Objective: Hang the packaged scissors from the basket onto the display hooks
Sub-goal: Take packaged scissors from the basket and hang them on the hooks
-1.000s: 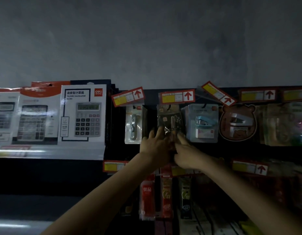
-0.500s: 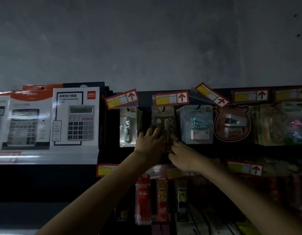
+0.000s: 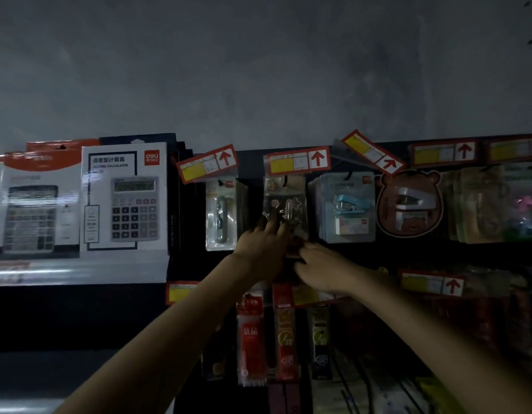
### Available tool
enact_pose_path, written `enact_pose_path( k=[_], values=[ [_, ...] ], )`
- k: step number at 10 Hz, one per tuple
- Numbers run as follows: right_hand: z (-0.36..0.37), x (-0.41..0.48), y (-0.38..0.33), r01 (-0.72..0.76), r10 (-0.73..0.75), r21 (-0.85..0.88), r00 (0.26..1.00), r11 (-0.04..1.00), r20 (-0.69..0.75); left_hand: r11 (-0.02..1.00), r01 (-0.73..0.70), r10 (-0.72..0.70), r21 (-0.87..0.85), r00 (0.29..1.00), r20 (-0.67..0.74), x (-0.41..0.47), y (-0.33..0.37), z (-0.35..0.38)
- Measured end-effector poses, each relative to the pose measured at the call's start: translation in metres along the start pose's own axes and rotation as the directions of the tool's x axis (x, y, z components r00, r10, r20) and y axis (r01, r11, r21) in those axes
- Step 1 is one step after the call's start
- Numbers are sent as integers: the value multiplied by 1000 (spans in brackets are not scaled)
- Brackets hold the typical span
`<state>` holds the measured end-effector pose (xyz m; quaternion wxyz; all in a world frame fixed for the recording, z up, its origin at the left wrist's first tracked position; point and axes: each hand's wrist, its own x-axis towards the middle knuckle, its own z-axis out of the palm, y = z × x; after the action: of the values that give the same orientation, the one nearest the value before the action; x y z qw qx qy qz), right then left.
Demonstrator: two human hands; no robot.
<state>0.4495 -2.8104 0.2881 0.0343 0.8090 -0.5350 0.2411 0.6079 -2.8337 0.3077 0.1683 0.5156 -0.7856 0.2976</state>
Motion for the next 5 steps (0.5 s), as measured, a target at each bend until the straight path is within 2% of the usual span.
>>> enact_pose_path(
  k=[1, 3, 4, 5],
  values=[
    [-1, -5, 3, 37, -30, 126, 998, 991, -57, 996, 10, -10, -86, 1000, -2, -4, -1, -1],
    [-4, -3, 2, -138, 140, 217, 990, 966, 8, 994, 34, -29, -99, 998, 52, -6, 8, -2],
    [-9, -2, -1, -107, 100, 323, 994, 941, 38, 997, 37, -31, -71, 996, 89, -4, 9, -6],
    [-11, -5, -1, -86, 72, 388, 996, 918, 51, 891, 171, -166, -421, 985, 48, 2, 5, 0]
  ],
)
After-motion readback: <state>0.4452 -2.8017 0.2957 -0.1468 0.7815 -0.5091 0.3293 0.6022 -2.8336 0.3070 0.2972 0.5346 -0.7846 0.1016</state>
